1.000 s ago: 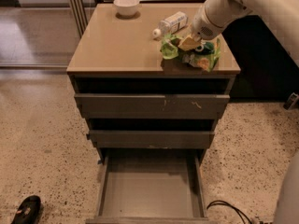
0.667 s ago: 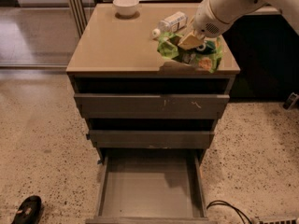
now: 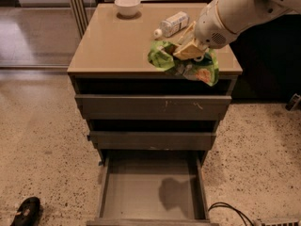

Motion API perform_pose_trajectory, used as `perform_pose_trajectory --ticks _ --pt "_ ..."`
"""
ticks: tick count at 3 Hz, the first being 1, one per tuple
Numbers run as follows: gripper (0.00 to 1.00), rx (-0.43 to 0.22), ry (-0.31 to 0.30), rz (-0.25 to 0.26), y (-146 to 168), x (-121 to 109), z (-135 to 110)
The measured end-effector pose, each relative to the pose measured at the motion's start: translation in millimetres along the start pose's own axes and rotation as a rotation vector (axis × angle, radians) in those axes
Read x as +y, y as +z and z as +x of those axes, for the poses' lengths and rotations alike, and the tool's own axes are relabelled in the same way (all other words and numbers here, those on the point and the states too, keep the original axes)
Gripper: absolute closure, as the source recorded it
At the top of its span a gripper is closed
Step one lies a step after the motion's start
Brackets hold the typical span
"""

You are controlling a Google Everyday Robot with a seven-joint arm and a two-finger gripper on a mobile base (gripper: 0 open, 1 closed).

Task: Place green rice chip bag into bottom drawer

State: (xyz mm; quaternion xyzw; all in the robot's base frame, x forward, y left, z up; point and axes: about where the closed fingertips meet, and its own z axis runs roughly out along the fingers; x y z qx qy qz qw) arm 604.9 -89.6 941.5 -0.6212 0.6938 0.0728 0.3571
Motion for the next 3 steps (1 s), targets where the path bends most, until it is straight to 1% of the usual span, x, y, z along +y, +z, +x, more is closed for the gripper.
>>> perform_pose_trajectory --ticks 1,2,3 --pt "1.0 -0.008 0.006 0.004 4.0 6.6 -1.4" --pt "1.0 -0.028 -0.002 -0.041 -0.1 45.6 0.4" --pt "1.0 -0.005 0.043 -0.08 0.4 91.8 37.1"
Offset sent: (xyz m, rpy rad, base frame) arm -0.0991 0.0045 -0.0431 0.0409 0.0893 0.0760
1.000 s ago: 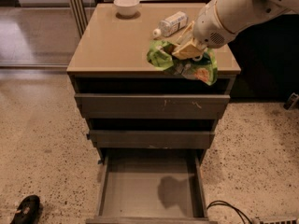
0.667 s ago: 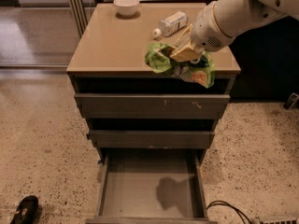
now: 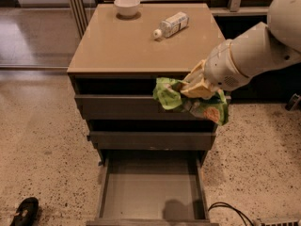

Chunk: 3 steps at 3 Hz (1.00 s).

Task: Place green rice chip bag into bottom drawer

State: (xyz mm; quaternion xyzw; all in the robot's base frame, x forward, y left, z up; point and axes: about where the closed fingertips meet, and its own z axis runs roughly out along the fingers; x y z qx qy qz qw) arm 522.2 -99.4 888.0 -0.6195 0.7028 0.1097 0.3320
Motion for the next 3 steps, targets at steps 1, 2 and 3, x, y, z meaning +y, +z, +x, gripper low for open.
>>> perform_pose_trajectory --ticks 1,2,3 --pt "1.0 0.017 0.059 -0.053 16.3 48.7 43.7" --pt "1.0 0.017 0.059 -0.053 16.3 48.8 43.7" --pt "1.0 -0.009 0.082 -0.043 32.7 55.4 52.4"
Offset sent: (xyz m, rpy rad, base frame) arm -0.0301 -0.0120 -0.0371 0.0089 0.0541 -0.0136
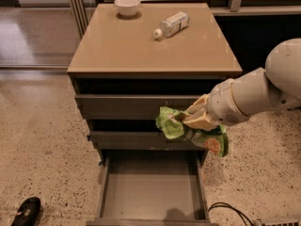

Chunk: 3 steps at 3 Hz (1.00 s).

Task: Place green rice chip bag into bottom drawer

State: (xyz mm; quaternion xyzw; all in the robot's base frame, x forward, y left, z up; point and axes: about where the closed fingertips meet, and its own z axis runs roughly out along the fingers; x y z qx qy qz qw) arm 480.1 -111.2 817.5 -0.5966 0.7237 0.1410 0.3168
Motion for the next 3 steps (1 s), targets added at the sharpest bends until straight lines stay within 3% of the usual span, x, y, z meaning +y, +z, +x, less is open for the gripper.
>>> perform_pose_trajectory --ticks 1,2,3 --pt "1.0 -0.069 0.083 -0.005 46.5 19.3 32.6" --pt "1.0 -0.157 0.207 -0.027 106.5 47.2 68.6" --pt "1.0 -0.209 0.309 -0.092 162.1 74.3 97.0"
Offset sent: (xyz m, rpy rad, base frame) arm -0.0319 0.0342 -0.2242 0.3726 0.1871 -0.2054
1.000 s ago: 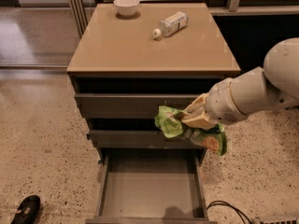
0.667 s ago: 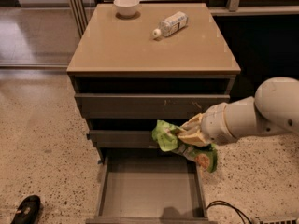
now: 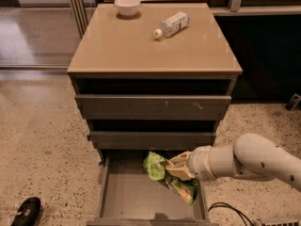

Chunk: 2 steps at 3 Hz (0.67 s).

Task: Place green rice chip bag into bottom drawer

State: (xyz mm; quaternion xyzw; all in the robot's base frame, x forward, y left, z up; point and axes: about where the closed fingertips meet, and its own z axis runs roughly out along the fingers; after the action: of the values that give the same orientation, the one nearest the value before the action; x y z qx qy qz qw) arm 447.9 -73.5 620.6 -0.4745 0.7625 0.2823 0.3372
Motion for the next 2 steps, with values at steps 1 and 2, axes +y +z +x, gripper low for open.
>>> perform_pose_trajectory --ticks 1,2 --pt "1.0 0.0 0.0 0.0 0.1 0.0 0.0" --pt "1.0 0.009 0.001 0.013 18.7 -2.8 14.7"
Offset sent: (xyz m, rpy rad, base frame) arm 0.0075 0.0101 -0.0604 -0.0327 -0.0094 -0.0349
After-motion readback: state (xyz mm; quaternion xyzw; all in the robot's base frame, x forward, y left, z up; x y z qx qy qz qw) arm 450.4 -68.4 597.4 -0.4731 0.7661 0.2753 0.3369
